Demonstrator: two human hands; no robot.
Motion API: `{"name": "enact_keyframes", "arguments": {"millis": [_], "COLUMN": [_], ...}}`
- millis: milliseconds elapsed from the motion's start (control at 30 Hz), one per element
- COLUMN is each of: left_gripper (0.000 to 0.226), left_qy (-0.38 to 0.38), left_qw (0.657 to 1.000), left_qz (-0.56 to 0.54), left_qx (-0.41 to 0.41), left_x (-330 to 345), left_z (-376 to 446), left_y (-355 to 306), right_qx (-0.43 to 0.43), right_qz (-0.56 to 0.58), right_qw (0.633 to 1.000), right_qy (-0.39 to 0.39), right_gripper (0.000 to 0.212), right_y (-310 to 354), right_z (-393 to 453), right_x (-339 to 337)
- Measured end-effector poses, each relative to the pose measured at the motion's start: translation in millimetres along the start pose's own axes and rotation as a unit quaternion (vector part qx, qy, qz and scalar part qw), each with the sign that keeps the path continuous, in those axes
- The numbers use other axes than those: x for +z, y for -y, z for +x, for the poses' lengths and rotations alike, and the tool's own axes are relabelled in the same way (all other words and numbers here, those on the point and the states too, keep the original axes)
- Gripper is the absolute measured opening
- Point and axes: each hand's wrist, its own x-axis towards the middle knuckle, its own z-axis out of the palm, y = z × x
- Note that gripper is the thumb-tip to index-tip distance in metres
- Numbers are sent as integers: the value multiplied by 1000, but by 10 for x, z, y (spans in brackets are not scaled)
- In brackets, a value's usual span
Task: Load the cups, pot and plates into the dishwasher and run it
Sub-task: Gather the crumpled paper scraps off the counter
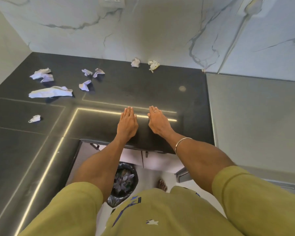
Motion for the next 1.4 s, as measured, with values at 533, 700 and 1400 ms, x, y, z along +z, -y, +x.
{"name": "enact_keyframes", "arguments": {"millis": [533,700,1400], "left_gripper": [55,55,60], "left_qy": [12,13,-48], "left_qw": [1000,1000,992], "left_qz": [26,21,85], "left_qx": [2,5,85], "left_x": [186,92,-89], "left_z": [1094,1526,3325], "left_y": [-371,-370,-106], "right_qx": [17,33,93], "right_qz": [-18,-19,119], "right_qw": [999,999,982], "right_qy": [22,23,-117], "right_gripper": [49,49,52], "right_y": [-803,-929,-766], "right_z": [972,1398,2985], "right_x": [-279,-369,-446]}}
